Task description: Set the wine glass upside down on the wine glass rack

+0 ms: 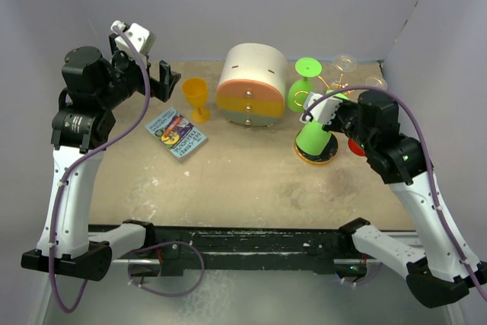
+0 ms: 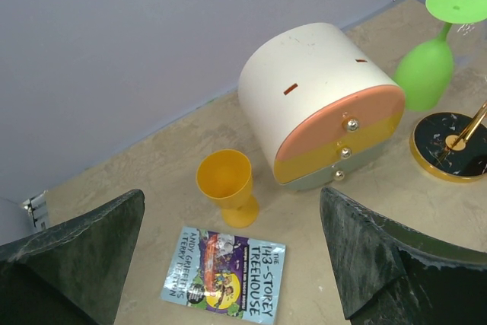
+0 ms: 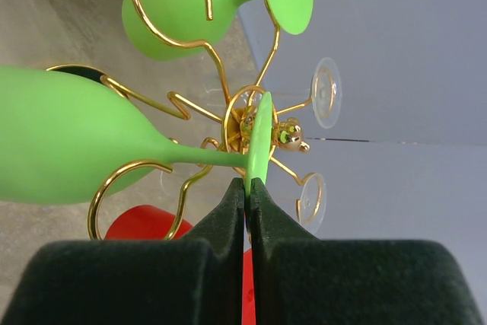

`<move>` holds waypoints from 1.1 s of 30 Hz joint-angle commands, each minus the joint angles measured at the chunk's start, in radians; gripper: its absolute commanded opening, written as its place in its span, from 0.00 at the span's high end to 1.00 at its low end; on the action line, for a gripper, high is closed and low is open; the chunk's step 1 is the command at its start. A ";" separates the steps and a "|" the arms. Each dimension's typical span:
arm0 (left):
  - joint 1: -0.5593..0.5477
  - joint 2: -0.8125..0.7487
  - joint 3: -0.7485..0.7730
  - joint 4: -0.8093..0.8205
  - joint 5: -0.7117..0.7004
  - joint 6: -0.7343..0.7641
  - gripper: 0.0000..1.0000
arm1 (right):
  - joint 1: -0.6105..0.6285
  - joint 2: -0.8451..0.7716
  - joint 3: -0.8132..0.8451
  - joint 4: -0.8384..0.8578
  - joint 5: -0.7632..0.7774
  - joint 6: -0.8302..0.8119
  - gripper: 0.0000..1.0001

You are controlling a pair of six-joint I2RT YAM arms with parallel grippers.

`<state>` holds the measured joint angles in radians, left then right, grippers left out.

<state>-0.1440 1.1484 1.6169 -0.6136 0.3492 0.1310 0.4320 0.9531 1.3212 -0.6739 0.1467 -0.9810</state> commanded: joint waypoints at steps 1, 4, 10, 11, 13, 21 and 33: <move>0.008 0.000 -0.002 0.051 0.021 -0.019 0.01 | 0.005 -0.025 0.000 0.045 0.041 -0.015 1.00; 0.009 -0.001 -0.002 0.052 0.023 -0.020 0.01 | 0.005 -0.035 -0.003 0.034 0.045 -0.015 1.00; 0.009 0.000 -0.004 0.052 0.028 -0.019 0.01 | 0.005 -0.049 -0.011 0.010 0.037 -0.018 1.00; 0.009 -0.001 -0.003 0.051 0.030 -0.020 0.01 | 0.005 -0.051 -0.011 0.008 0.034 -0.018 1.00; 0.010 -0.001 -0.004 0.051 0.029 -0.018 0.01 | 0.005 -0.055 -0.011 0.001 0.029 -0.019 1.00; 0.012 0.002 -0.006 0.053 0.031 -0.016 0.01 | 0.004 -0.068 -0.013 -0.023 0.023 -0.028 1.00; 0.014 0.008 -0.008 0.053 0.037 -0.015 0.01 | 0.004 -0.083 -0.027 -0.057 -0.023 -0.038 1.00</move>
<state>-0.1375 1.1576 1.6112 -0.6075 0.3676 0.1310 0.4320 0.8829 1.3003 -0.7242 0.1463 -1.0035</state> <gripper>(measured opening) 0.991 0.011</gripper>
